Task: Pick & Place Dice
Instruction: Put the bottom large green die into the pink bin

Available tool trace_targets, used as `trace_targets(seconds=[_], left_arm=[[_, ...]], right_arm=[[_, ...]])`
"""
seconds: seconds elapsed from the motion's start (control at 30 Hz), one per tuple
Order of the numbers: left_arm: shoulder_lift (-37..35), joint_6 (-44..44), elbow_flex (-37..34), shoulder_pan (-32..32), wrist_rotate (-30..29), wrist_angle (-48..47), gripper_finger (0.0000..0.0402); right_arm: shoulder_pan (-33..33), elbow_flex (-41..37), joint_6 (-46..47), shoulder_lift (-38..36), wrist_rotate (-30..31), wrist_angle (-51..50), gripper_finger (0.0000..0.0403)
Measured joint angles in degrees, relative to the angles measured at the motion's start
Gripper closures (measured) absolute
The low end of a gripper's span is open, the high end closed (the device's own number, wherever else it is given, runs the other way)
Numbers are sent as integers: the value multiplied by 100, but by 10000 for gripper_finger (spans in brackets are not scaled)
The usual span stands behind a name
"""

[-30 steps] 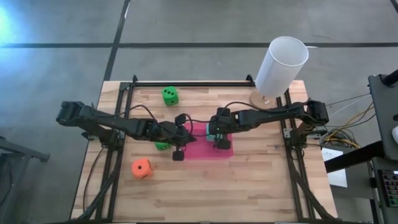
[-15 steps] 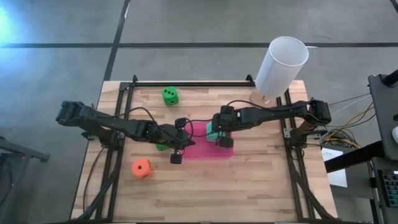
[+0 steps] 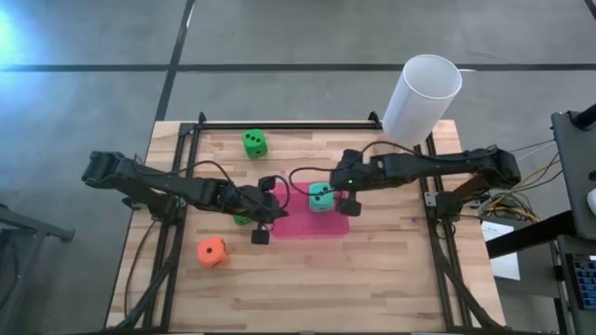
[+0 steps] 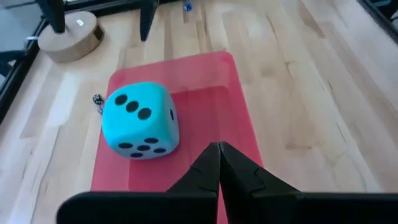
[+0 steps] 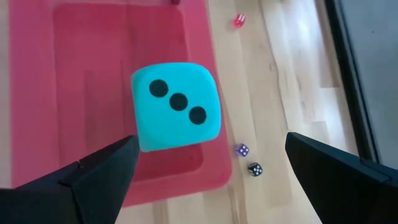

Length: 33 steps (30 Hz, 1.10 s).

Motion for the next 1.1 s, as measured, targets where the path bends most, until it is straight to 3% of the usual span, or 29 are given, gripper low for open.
trace_targets(seconds=[0.53,1.1], left_arm=[[-680,-1307,7,4,-449,-1609,394],[-980,-1626,4,7,-473,-2448,394]], right_arm=[[62,-1296,340,-1696,-44,684,3],[240,-1929,318,-2376,-63,1095,3]])
